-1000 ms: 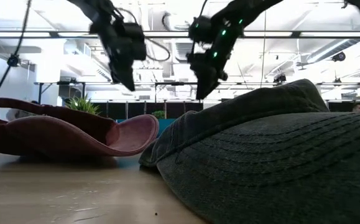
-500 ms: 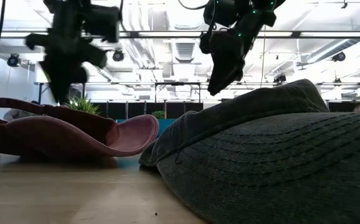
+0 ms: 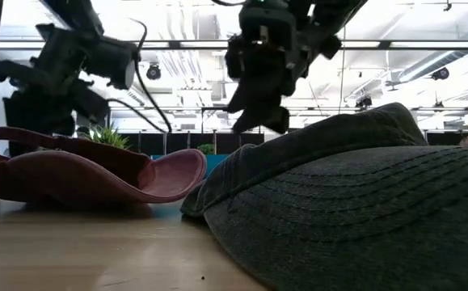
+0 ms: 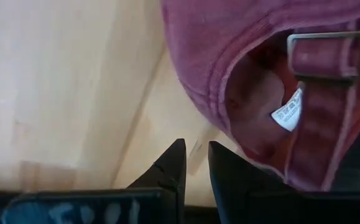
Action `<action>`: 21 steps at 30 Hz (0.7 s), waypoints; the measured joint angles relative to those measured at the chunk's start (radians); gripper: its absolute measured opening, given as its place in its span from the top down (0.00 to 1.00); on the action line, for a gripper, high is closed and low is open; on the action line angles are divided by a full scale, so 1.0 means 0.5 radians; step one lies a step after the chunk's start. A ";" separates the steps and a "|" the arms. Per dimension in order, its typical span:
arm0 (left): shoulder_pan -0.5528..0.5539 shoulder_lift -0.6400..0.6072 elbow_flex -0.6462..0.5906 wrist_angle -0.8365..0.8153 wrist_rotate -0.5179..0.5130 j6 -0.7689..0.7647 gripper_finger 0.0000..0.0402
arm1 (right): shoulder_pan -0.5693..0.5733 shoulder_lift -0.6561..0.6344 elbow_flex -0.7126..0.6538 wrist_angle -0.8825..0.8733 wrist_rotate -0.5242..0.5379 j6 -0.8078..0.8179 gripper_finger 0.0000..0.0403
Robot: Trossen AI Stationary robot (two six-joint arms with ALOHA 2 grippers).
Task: Pick & Place hat
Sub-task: Put the red cap into the blue bin
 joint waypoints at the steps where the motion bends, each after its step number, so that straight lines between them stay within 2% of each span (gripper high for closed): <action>1: -0.001 0.000 -0.032 0.047 0.044 -0.024 0.84 | 0.012 0.034 0.001 0.053 -0.003 0.044 0.54; 5: -0.001 0.000 -0.110 0.257 0.219 -0.090 0.84 | 0.031 0.169 0.000 0.255 0.032 0.229 0.50; 12: -0.010 -0.003 -0.116 0.639 0.357 -0.095 0.84 | 0.030 0.391 0.004 0.578 0.067 0.535 0.49; 18: -0.015 -0.003 -0.116 0.864 0.385 -0.080 0.84 | 0.068 0.560 0.173 0.576 0.020 0.624 0.49; 21: -0.015 -0.003 -0.116 0.865 0.412 -0.034 0.84 | 0.072 0.628 0.275 0.534 0.001 0.650 0.49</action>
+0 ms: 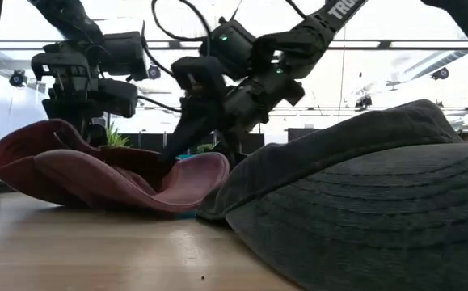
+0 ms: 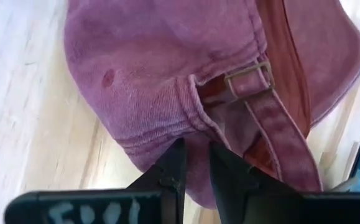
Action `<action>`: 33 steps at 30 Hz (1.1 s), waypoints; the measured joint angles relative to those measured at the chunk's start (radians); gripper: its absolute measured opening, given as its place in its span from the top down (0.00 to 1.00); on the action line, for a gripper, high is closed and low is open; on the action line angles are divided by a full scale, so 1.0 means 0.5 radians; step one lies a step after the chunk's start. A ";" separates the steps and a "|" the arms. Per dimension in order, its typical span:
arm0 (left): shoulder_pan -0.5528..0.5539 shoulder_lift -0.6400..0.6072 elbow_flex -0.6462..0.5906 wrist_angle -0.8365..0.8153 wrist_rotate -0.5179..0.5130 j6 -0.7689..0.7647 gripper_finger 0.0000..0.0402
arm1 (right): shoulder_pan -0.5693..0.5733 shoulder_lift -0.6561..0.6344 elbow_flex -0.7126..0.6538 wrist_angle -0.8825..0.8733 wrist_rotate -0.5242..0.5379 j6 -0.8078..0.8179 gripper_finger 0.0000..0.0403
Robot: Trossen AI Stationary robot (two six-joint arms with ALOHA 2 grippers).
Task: Pick & Place hat
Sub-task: Put the red cap into the blue bin
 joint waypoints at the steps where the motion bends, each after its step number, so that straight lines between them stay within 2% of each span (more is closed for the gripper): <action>1: 0.000 0.000 0.001 -0.014 0.001 0.014 0.84 | -0.002 0.012 0.036 -0.042 -0.004 -0.001 0.49; 6: 0.000 -0.009 0.027 -0.252 -0.003 0.151 0.84 | -0.003 0.011 0.161 -0.420 -0.017 -0.155 0.52; 9: 0.000 -0.032 0.039 -0.265 -0.073 0.173 0.84 | 0.001 -0.002 0.182 -0.622 -0.052 -0.240 0.54; 14: 0.001 -0.053 0.043 -0.183 -0.081 0.142 0.84 | 0.027 -0.019 0.174 -0.665 -0.170 -0.260 0.54; 20: -0.016 -0.051 0.042 0.077 0.086 -0.001 0.84 | 0.047 -0.017 0.171 -0.641 -0.143 -0.267 0.58; 23: -0.027 -0.046 0.042 0.100 0.080 0.011 0.84 | 0.042 -0.016 0.164 -0.647 -0.080 -0.268 0.64; 26: -0.026 -0.068 0.089 -0.026 -0.013 0.040 0.84 | 0.043 -0.019 0.163 -0.649 -0.021 -0.297 0.76; 30: -0.023 -0.122 0.225 -0.235 -0.281 0.140 0.84 | 0.045 -0.033 0.163 -0.646 -0.020 -0.364 0.93; 33: -0.021 -0.133 0.255 -0.251 -0.350 0.156 0.84 | 0.046 -0.052 0.167 -0.647 0.004 -0.434 0.96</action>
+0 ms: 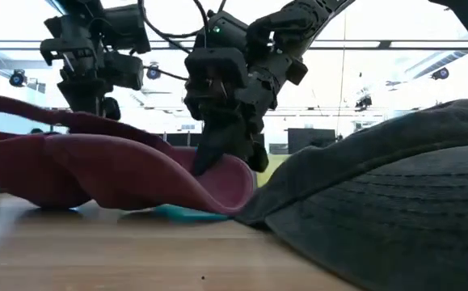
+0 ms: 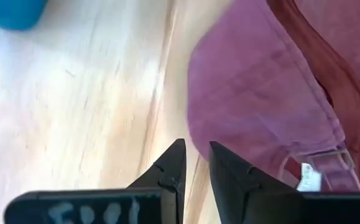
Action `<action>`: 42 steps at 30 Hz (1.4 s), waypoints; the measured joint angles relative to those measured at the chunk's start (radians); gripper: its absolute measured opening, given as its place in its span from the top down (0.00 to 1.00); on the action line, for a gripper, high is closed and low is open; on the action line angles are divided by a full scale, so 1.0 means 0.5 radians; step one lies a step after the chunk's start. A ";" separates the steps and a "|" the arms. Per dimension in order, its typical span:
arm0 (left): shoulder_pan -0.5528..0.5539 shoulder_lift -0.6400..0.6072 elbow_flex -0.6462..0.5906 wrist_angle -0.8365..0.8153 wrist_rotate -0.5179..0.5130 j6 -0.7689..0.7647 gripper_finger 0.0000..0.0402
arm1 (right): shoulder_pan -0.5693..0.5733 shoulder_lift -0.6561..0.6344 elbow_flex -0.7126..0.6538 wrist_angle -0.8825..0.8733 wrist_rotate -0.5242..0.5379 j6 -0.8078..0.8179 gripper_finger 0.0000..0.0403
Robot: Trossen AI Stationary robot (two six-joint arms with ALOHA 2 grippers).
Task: Pick & Place hat
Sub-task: Put the red cap into the blue bin
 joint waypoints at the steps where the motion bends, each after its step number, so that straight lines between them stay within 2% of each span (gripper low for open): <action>1: 0.000 0.001 0.000 0.008 0.014 -0.006 0.84 | 0.000 -0.008 0.001 -0.002 0.014 -0.027 0.96; 6: -0.006 0.045 -0.036 0.006 0.288 -0.149 0.84 | -0.014 -0.064 0.012 -0.009 0.083 -0.102 0.97; 15: -0.016 -0.009 0.118 -0.358 0.262 -0.269 0.84 | -0.081 -0.160 0.011 -0.038 0.176 -0.196 0.97; 21: -0.015 -0.015 0.193 -0.089 0.218 -0.415 0.84 | -0.120 -0.316 0.014 -0.053 0.186 -0.299 0.97; 30: -0.015 -0.012 0.208 0.655 0.062 -0.603 0.84 | -0.137 -0.387 0.014 -0.105 0.185 -0.415 0.97; 32: -0.015 -0.012 0.251 0.649 0.060 -0.616 0.84 | -0.135 -0.390 0.014 -0.138 0.252 -0.414 0.97; 35: -0.016 -0.014 0.300 0.468 -0.005 -0.618 0.84 | -0.138 -0.415 0.014 -0.237 0.379 -0.436 0.97; 42: -0.042 -0.014 0.315 0.412 -0.029 -0.678 0.84 | -0.156 -0.459 0.017 -0.177 0.433 -0.425 0.97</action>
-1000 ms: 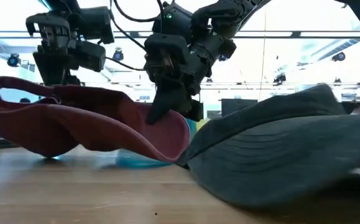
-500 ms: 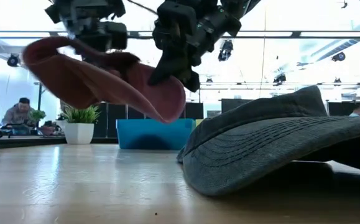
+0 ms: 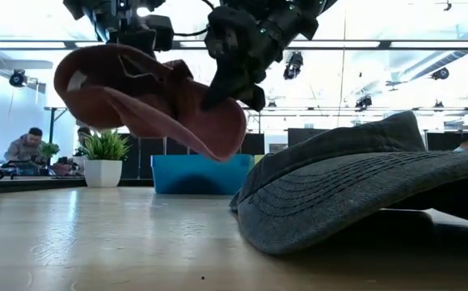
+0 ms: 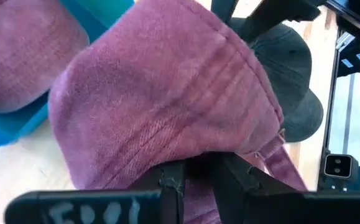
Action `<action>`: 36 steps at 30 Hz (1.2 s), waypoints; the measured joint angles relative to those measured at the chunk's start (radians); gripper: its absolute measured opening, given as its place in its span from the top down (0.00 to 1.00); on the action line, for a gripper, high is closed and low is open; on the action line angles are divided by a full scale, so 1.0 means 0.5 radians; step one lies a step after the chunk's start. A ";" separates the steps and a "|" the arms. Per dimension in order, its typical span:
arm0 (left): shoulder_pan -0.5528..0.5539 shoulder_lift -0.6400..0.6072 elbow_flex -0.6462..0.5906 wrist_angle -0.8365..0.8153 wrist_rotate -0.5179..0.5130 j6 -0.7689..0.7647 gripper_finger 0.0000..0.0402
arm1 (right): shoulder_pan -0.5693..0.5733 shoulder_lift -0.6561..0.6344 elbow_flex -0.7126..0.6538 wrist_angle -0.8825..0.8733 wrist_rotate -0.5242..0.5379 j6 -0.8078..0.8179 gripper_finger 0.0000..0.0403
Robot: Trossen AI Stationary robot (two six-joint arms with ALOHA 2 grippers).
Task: Pick & Place hat
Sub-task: Put the red cap into the blue bin
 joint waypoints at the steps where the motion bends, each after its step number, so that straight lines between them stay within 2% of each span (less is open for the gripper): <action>1: -0.008 0.000 -0.002 -0.009 -0.007 -0.004 0.84 | -0.002 0.001 -0.001 0.005 0.002 0.020 0.97; 5: -0.037 0.020 -0.020 -0.004 -0.195 0.069 0.84 | -0.003 0.002 -0.002 0.165 0.018 0.043 0.97; 8: -0.037 0.045 -0.041 0.002 -0.238 0.078 0.84 | -0.004 -0.002 -0.002 0.274 0.021 0.120 0.97; 14: -0.039 0.045 -0.040 -0.066 -0.471 0.233 0.84 | -0.012 -0.003 0.008 0.223 -0.038 0.126 0.97; 21: -0.040 0.064 -0.073 -0.135 -0.413 0.449 0.84 | -0.008 -0.036 0.009 0.283 -0.038 0.080 0.97; 28: -0.040 0.070 -0.032 0.002 -0.435 0.448 0.84 | -0.009 -0.042 0.008 0.298 0.053 0.030 0.97; 33: -0.040 0.044 0.136 -0.472 -0.465 0.538 0.84 | -0.008 -0.042 0.009 0.295 0.103 0.009 0.97; 36: -0.040 0.032 0.258 -0.631 -0.537 0.540 0.84 | -0.009 -0.043 0.009 0.293 0.128 0.002 0.97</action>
